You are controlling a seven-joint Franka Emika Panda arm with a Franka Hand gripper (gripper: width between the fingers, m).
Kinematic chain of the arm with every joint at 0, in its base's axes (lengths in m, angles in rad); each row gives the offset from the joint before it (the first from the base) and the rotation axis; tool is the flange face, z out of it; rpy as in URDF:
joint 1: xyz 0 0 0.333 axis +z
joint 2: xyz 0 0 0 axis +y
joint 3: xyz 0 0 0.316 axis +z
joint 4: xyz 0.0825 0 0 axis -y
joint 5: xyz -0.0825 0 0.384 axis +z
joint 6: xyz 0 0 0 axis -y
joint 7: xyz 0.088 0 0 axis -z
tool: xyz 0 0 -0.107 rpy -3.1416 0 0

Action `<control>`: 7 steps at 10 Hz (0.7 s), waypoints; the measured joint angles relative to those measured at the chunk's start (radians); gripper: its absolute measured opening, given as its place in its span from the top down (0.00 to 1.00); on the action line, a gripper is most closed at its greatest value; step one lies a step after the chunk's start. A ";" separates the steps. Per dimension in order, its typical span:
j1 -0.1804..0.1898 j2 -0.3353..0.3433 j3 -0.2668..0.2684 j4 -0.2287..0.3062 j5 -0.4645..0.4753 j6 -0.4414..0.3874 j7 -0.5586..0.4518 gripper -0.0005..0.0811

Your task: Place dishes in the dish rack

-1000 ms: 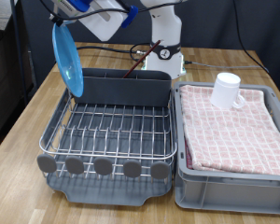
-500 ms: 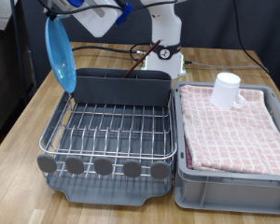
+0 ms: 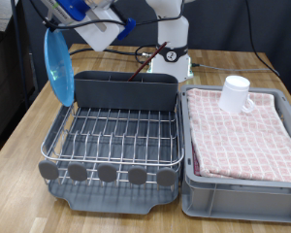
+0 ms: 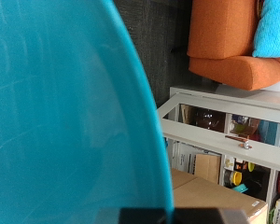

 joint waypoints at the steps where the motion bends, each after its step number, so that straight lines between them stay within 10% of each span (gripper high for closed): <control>1: 0.000 0.020 -0.002 -0.004 0.016 0.011 0.011 0.97; 7: -0.003 0.105 -0.004 -0.066 0.053 0.109 0.094 0.97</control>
